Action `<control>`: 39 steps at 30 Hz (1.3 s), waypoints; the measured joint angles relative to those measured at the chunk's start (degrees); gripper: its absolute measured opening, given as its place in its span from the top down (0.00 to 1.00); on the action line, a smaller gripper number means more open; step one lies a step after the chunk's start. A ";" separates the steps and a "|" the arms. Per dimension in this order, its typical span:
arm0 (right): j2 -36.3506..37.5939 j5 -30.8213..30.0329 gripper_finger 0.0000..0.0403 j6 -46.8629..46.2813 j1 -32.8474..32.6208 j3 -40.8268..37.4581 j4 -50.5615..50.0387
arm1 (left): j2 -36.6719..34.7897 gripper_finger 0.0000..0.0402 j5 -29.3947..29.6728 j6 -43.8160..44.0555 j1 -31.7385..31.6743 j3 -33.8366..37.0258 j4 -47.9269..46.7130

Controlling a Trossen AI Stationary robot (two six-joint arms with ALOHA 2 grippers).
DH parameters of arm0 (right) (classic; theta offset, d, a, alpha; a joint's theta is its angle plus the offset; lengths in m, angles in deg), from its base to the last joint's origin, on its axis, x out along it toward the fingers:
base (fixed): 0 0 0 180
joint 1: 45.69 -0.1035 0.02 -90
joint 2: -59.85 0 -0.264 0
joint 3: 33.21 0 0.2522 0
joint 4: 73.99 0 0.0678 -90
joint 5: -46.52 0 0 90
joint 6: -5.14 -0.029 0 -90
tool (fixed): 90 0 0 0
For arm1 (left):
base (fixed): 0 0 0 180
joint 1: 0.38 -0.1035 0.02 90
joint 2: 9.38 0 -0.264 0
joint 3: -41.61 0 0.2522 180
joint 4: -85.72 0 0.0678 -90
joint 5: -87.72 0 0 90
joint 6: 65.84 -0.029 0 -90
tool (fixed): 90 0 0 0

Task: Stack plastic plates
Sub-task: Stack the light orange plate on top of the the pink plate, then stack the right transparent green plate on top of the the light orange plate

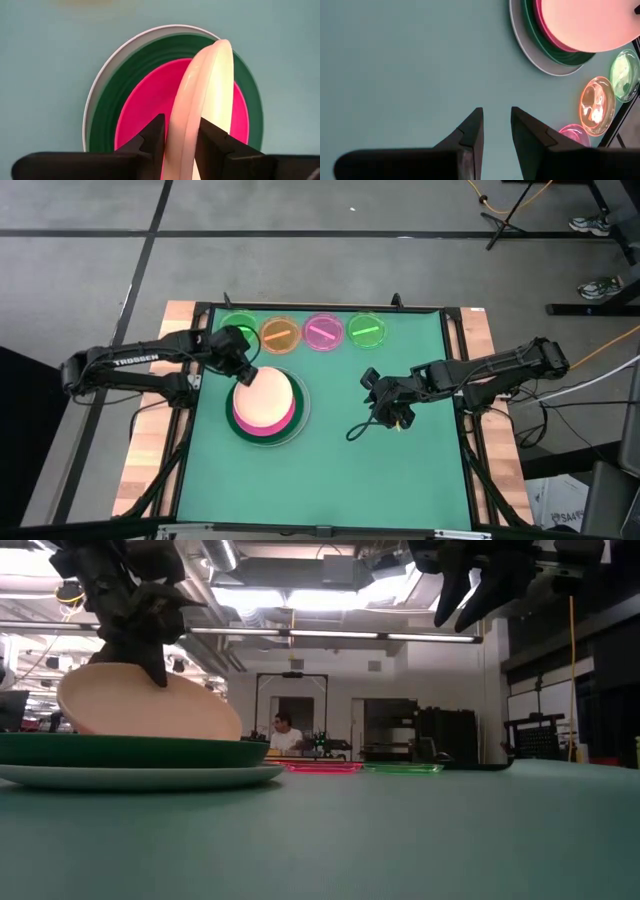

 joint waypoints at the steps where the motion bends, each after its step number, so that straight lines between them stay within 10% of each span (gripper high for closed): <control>1: 0.00 0.00 0.78 -0.01 0.00 0.00 -0.02 | 0.00 0.79 0.01 0.00 0.25 0.00 0.00; 39: 0.00 -0.79 0.78 0.01 0.04 0.00 -0.03 | 0.00 0.70 6.27 0.02 2.85 0.00 -0.05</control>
